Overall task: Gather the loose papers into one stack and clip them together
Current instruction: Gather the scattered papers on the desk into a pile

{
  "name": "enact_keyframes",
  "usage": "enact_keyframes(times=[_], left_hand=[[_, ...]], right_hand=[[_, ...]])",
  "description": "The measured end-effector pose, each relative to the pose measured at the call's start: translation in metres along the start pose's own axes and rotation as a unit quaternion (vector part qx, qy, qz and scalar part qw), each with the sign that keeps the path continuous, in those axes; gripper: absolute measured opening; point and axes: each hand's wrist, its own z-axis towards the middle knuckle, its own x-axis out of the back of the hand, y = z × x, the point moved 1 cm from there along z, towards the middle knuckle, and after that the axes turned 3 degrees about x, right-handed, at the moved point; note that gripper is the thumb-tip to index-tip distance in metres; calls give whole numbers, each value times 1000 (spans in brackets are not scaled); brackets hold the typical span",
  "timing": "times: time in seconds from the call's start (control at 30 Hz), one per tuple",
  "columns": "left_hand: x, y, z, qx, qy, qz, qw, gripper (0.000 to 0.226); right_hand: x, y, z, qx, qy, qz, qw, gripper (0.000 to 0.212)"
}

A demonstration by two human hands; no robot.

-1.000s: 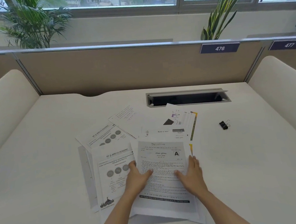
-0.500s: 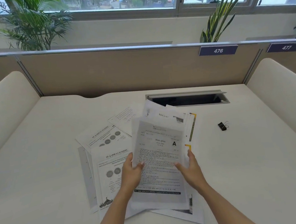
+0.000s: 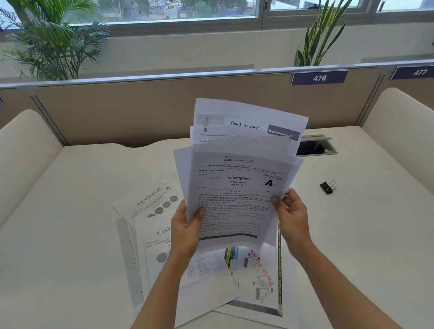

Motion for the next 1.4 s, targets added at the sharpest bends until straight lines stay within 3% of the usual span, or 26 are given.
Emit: enact_keyframes(times=[0.27,0.47,0.63,0.7,0.77,0.87,0.93,1.0,1.1,1.3,1.4], left_hand=[[-13,9,-1,-32,56,-35,997,9],[-17,-7,-9,-4,49,-40,998,9],[-14,-6,-9,-6,39,-33,999,12],[-9,-13,-7,-2,14,-3,1000,21],[2,-28,-5,13,13,73,997,47],[23,-55,-5,91,72,197,974,85],[36,-71,-8,173,117,287,935,93],[48,-83,-14,251,138,392,874,94],[62,-92,-19,281,142,486,815,108],[77,-88,-23,268,165,486,815,122],[85,-83,-22,259,190,444,836,124]], right_hand=[[2,0,-9,37,-27,-22,999,14],[6,26,-17,4,-63,-72,995,27],[5,21,-16,34,-34,-94,994,20],[5,17,-14,57,-11,-120,991,17],[7,15,-10,76,15,-147,986,14],[12,15,-4,93,45,-167,980,14],[16,16,-2,89,57,-174,979,13],[18,21,-1,65,66,-175,980,13],[19,32,-2,19,68,-183,981,13],[19,52,-6,-43,67,-189,979,12],[19,58,-8,-66,59,-191,978,11]])
